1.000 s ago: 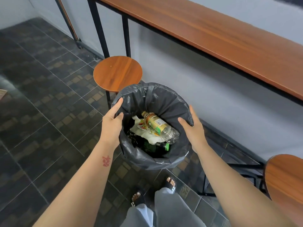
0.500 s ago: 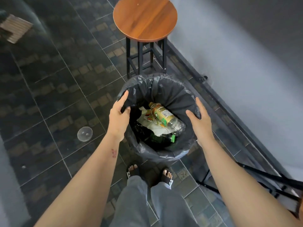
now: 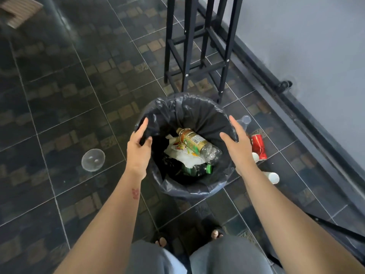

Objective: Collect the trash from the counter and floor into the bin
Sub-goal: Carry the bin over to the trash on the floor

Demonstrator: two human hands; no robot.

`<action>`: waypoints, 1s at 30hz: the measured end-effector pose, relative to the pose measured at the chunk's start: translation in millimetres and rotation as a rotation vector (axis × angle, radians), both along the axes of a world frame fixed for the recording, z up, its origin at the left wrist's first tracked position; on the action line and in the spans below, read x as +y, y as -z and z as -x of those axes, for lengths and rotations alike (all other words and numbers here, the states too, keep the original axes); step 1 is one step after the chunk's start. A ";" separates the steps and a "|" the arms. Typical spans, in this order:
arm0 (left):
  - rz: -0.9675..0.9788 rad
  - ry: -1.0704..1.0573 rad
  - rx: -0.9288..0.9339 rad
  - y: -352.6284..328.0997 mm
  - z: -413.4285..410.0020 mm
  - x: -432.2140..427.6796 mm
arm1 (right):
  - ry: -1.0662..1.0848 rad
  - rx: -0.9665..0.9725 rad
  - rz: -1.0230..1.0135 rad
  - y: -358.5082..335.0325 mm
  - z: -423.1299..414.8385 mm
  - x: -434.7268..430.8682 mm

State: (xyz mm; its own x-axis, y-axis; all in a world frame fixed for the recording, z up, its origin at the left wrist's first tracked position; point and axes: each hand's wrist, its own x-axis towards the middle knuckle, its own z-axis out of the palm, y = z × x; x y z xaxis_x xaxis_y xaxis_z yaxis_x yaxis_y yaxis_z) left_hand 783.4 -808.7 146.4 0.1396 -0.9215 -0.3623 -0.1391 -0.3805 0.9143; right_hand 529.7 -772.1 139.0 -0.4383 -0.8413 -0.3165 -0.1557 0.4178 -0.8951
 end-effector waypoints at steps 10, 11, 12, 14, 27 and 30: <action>0.159 -0.123 -0.003 160.0 -51.4 -55.2 | -0.131 0.020 0.178 153.2 -42.7 -83.9; 0.181 -0.117 -0.002 170.0 -53.6 -60.8 | -0.134 0.021 0.189 162.8 -44.2 -90.0; 0.199 -0.116 -0.003 179.0 -55.2 -66.9 | -0.138 0.026 0.199 170.8 -44.8 -95.9; 0.236 -0.117 -0.012 193.4 -54.6 -79.0 | -0.147 0.054 0.212 184.2 -44.0 -105.4; 0.183 0.064 -0.543 225.0 -60.9 -102.6 | -0.451 0.552 0.081 220.4 -40.7 -106.5; 0.194 0.134 -0.807 225.7 -61.3 -101.8 | -0.488 0.708 0.070 220.9 -38.9 -104.5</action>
